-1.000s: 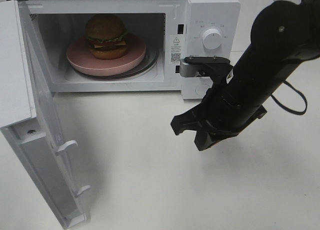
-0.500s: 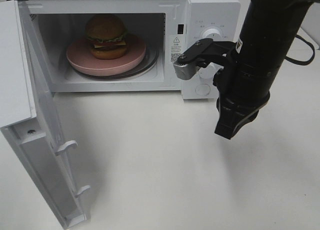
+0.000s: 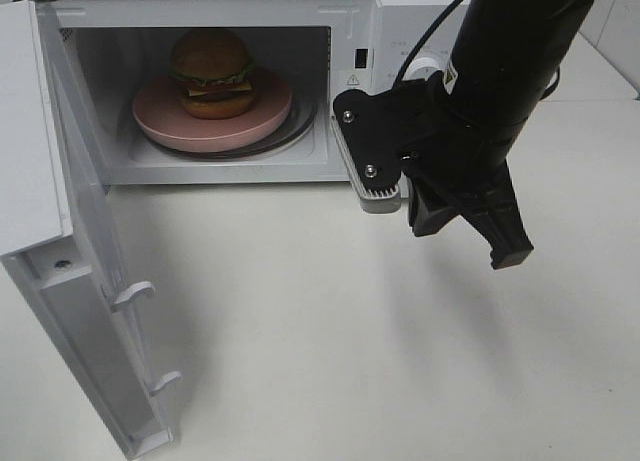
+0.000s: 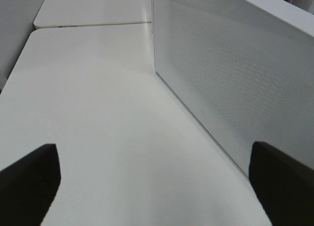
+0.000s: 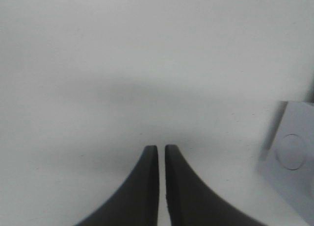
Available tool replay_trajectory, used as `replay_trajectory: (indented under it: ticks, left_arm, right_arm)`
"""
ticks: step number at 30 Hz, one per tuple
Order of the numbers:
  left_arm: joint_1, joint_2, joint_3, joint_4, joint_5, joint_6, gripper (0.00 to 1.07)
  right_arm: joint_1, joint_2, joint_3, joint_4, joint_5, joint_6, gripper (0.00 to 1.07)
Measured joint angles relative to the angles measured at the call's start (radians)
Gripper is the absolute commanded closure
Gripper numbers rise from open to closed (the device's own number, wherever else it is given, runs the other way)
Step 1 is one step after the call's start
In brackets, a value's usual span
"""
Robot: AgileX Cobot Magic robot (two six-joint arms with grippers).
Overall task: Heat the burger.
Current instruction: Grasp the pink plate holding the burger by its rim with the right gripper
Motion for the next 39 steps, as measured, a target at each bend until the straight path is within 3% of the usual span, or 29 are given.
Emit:
replay_trajectory:
  ticks: [14, 18, 19, 22, 24, 25, 26, 27, 28, 29, 32, 39]
  left_arm:
    - [0.000, 0.000, 0.002, 0.000, 0.000, 0.000, 0.07]
    - [0.000, 0.000, 0.002, 0.000, 0.000, 0.000, 0.07]
    - [0.000, 0.000, 0.002, 0.000, 0.000, 0.000, 0.07]
    - [0.000, 0.000, 0.002, 0.000, 0.000, 0.000, 0.07]
    - [0.000, 0.000, 0.002, 0.000, 0.000, 0.000, 0.07]
    - [0.000, 0.000, 0.002, 0.000, 0.000, 0.000, 0.07]
    - [0.000, 0.000, 0.002, 0.000, 0.000, 0.000, 0.07]
    - [0.000, 0.000, 0.002, 0.000, 0.000, 0.000, 0.07]
    - [0.000, 0.000, 0.002, 0.000, 0.000, 0.000, 0.07]
    - [0.000, 0.000, 0.002, 0.000, 0.000, 0.000, 0.07]
    - [0.000, 0.000, 0.002, 0.000, 0.000, 0.000, 0.07]
    - [0.000, 0.000, 0.002, 0.000, 0.000, 0.000, 0.07]
  right_arm:
    - [0.067, 0.000, 0.000, -0.097, -0.160, -0.049, 1.02]
    - [0.090, 0.000, 0.000, -0.101, -0.188, -0.049, 0.97]
    - [0.096, 0.000, 0.000, -0.101, -0.209, -0.047, 0.90]
    - [0.096, 0.000, 0.000, -0.101, -0.238, -0.039, 0.85]
    - [0.096, 0.000, 0.000, -0.105, -0.279, -0.006, 0.57]
    - [0.096, 0.000, 0.000, -0.105, -0.279, -0.006, 0.57]
    - [0.096, 0.000, 0.000, -0.108, -0.301, 0.018, 0.38]
    - [0.096, 0.000, 0.000, -0.108, -0.310, 0.030, 0.29]
    - [0.096, 0.000, 0.000, -0.108, -0.310, 0.030, 0.29]
    - [0.096, 0.000, 0.000, -0.109, -0.319, 0.045, 0.14]
    - [0.096, 0.006, 0.000, -0.122, -0.333, 0.060, 0.06]
    - [0.096, 0.045, 0.000, -0.151, -0.375, 0.083, 0.09]
